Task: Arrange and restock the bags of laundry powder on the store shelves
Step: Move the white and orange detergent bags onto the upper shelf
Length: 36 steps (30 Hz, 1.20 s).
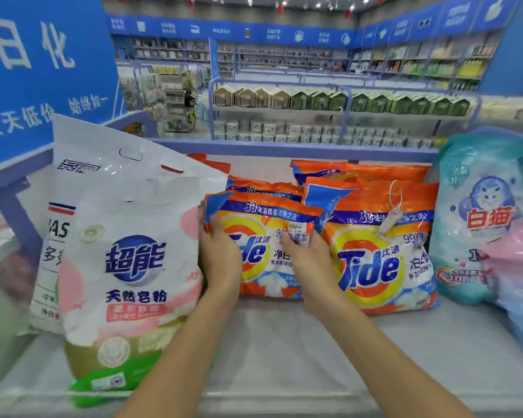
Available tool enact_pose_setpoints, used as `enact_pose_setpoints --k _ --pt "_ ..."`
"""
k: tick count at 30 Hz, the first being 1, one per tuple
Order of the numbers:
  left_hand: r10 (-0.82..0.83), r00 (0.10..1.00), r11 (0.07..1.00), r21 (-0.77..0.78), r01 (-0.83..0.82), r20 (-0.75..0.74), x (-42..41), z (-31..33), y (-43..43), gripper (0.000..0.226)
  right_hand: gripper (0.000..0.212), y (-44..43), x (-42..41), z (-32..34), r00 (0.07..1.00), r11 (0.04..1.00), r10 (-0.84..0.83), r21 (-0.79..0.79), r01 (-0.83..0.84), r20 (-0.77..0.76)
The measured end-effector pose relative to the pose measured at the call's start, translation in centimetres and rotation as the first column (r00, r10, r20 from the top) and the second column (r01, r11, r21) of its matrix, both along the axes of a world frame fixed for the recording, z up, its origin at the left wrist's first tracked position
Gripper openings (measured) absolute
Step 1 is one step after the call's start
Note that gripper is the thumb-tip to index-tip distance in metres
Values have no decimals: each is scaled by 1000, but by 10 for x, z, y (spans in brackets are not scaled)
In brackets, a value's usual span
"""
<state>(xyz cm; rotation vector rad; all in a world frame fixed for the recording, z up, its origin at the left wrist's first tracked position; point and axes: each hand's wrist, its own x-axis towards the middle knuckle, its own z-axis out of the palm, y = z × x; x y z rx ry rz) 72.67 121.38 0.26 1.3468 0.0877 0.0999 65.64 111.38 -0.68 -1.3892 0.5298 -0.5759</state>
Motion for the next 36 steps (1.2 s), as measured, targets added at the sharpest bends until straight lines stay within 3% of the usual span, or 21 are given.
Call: enact_pose_setpoints --k 4,7,8,11,16,19,23,26,28,31,33,36 --pt "29 997 999 -28 -31 -68 21 -4 -7 14 19 -2 24 0 997 999 -17 42 14 77" --pt "93 990 995 -20 -95 -104 51 -21 -11 57 3 -12 34 5 997 998 -22 52 18 68" --pt "108 989 994 -22 -111 -101 54 -24 -10 61 3 -16 36 8 998 997 -19 77 15 59" --pt "28 990 986 -157 -50 -139 45 -7 -7 29 6 -21 39 14 998 988 -43 152 37 35" --pt "91 985 969 -215 -123 -150 94 -44 -26 39 11 -21 45 24 999 974 -31 225 40 -42" --pt "85 991 973 -204 -105 -103 75 -29 -22 26 19 -23 41 25 995 990 18 140 -5 -96" --pt "-25 995 976 -216 4 -95 41 -2 -10 17 4 -23 16 19 994 996 60 -54 -65 -95" --pt "-5 996 984 -178 -11 -92 44 -1 -10 11 27 -14 -3 9 989 961 41 -264 -77 -142" --pt "27 997 995 -93 -34 -76 54 -2 -13 23 58 -5 -17 1 982 859 -33 -508 -68 -188" --pt "46 995 997 -59 -51 -88 57 3 -16 22 89 12 -34 -6 956 559 -56 -803 -208 -287" --pt "17 994 992 -119 -30 -110 54 8 -15 22 91 12 -32 -14 922 353 -95 -878 -323 -377" --pt "-40 993 986 -165 22 -109 46 13 -12 23 92 10 -25 -23 862 214 -184 -876 -433 -471"
